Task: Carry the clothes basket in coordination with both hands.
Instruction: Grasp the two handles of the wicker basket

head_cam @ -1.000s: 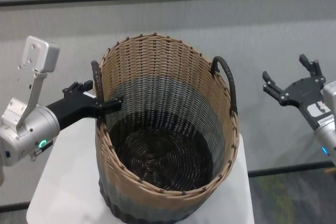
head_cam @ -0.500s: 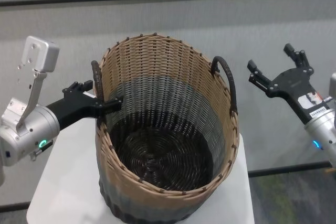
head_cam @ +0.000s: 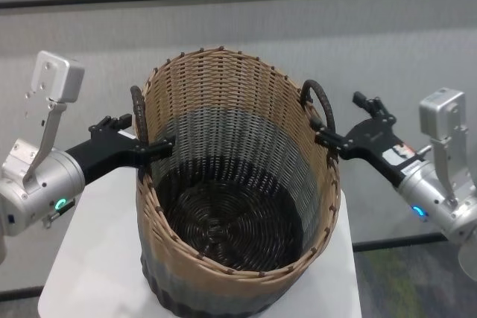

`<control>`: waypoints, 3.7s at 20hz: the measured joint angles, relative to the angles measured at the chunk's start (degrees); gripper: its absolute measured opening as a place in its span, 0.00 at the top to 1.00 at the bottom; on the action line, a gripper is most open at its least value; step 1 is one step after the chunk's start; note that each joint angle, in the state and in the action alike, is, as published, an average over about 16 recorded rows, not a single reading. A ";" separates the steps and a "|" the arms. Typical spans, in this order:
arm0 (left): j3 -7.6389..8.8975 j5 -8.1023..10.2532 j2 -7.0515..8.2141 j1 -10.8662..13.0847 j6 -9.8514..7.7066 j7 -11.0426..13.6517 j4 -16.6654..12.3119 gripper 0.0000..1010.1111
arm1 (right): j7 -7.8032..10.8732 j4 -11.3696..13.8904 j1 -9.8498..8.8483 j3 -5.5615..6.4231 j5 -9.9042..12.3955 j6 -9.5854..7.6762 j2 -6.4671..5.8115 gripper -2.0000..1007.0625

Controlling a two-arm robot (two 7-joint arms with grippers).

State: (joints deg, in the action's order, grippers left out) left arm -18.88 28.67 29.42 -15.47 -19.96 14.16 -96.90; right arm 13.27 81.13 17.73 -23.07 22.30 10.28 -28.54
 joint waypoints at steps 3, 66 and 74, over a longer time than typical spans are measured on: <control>0.00 0.00 0.00 0.00 0.00 0.00 0.00 0.01 | 1.28 -1.17 1.19 -0.66 0.22 -1.82 0.79 0.01; -0.01 0.00 0.00 0.00 0.00 0.00 0.00 0.51 | 5.05 -9.37 7.09 -1.06 -0.96 -5.96 6.06 0.98; -0.01 0.00 0.00 0.00 0.00 0.00 0.01 0.80 | 5.05 -9.35 7.09 -1.06 -0.97 -5.96 6.06 0.99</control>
State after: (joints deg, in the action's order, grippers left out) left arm -18.89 28.67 29.42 -15.47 -19.96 14.16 -96.90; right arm 18.32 71.77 24.82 -24.14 21.33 4.32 -22.48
